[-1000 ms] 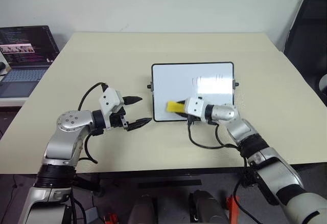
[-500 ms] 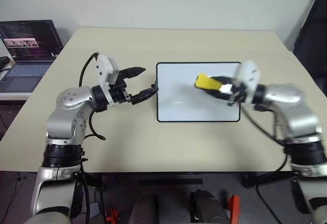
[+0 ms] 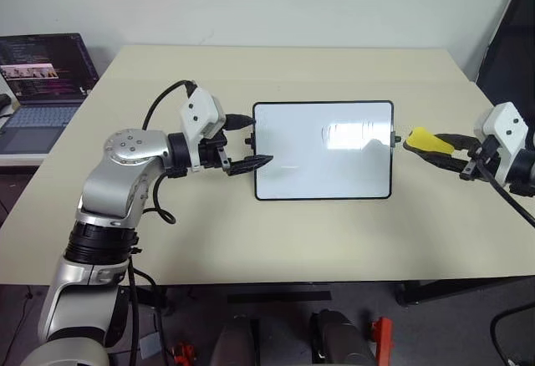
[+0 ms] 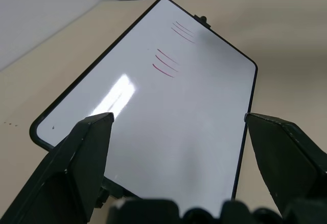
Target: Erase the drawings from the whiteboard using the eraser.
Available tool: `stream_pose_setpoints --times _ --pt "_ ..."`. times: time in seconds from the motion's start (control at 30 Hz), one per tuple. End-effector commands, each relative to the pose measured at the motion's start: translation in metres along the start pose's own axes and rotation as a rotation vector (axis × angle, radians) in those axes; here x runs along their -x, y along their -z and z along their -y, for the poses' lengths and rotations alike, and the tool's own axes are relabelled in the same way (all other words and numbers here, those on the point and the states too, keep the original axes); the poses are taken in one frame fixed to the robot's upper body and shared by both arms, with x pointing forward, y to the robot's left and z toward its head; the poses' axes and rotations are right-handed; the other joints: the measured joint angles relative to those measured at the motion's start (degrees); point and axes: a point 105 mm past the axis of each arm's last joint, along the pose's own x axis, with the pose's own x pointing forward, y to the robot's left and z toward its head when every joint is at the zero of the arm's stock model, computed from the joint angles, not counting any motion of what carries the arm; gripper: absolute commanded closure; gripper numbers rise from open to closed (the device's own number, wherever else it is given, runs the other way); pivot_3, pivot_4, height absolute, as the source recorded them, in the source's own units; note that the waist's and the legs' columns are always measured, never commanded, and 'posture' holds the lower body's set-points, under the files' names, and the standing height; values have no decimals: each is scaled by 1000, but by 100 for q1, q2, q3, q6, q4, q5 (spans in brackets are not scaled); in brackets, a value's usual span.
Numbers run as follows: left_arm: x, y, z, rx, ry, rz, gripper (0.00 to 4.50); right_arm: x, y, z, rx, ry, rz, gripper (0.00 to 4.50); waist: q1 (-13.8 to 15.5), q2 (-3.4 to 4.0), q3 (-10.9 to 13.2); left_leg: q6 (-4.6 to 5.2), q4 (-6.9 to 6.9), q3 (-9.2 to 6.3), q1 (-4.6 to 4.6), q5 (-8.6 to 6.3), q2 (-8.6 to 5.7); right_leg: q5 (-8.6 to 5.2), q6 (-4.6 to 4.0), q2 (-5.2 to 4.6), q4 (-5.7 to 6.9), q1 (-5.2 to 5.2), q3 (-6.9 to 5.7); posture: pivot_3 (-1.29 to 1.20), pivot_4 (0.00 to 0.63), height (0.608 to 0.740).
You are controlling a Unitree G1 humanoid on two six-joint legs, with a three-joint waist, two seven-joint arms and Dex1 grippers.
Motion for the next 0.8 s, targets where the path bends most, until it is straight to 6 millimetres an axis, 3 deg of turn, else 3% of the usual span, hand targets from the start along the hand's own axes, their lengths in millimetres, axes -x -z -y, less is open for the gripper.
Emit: stream_pose_setpoints --times 0.03,0.2,0.43,0.5,0.6,0.7,0.8 --pt "-1 -13 1 -44 0 32 0 7 -18 7 63 22 49 3144 -2 0 0 0 0 -1 0 0 0 0 -1 0 1 0 -1 0 150 740" --pt "-4 -2 5 -49 13 -16 0 6 -20 9 73 23 53 3145 5 0 0 0 1 -1 0 0 -1 1 -1 0 0 1 0 0 150 740" --pt "-9 -4 4 -50 8 -8 0 5 -23 7 77 17 62 3146 8 -1 0 0 1 -1 0 0 -1 2 -3 0 0 1 -1 0 150 740" --pt "-10 -3 3 -45 10 -11 0 0 -32 4 87 7 103 3146 10 0 0 0 2 -2 -1 0 -1 2 -3 0 0 1 -1 0 150 740" --pt "-12 -1 4 -39 20 -12 0 -17 -57 -3 104 -6 212 3146 -45 0 0 0 3 1 2 0 0 2 -3 0 4 1 2 0 150 740" --pt "-15 0 4 -32 27 -10 0 -49 -86 -14 140 -8 329 3146 -100 0 0 0 5 0 8 0 1 2 -3 3 16 1 4 0 150 740" --pt "-17 1 6 -26 39 -14 0 -81 -101 -20 153 39 395 3146 -103 1 0 0 4 -3 12 0 3 1 -5 7 22 1 3 0 150 740"
